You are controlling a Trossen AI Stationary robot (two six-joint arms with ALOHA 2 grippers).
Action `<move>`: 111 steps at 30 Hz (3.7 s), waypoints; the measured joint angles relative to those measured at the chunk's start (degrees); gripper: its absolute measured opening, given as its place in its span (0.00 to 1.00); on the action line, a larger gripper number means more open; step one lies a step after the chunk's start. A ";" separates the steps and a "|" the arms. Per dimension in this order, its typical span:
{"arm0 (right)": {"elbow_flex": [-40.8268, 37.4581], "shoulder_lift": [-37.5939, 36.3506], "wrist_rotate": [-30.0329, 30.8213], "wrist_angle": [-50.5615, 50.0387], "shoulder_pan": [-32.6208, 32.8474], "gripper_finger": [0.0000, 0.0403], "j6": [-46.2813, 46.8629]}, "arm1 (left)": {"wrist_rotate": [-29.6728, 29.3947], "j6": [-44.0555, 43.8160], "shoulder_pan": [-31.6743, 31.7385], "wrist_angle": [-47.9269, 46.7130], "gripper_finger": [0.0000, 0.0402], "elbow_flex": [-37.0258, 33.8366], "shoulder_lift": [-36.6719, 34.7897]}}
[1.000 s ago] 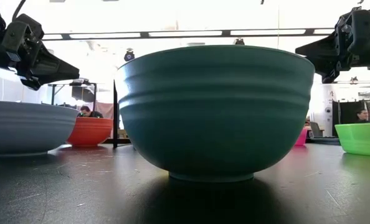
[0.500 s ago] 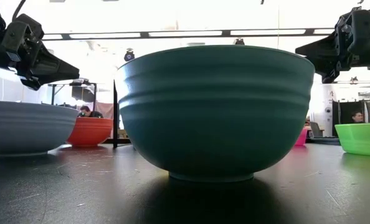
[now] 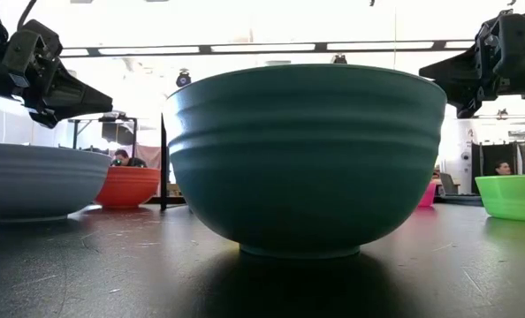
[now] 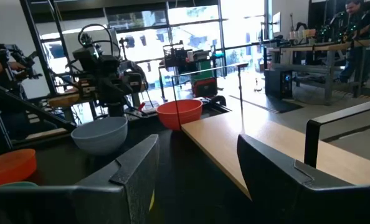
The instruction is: Place and stack bowls onto a shelf
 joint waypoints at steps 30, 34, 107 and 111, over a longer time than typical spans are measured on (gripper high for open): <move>0.00 -0.01 0.01 0.44 0.00 0.51 0.21 | 0.00 0.00 0.00 0.00 0.26 0.00 0.02; 0.00 -0.02 -0.01 0.46 0.01 0.51 7.82 | 0.00 0.00 0.00 0.00 0.26 -0.02 0.02; 46.24 35.73 26.41 -47.77 -21.79 0.51 6.53 | 0.00 0.00 0.00 0.00 0.26 0.00 0.00; 48.23 38.29 26.37 -47.75 -26.09 0.51 2.92 | 0.00 0.00 0.00 0.00 0.26 0.00 0.02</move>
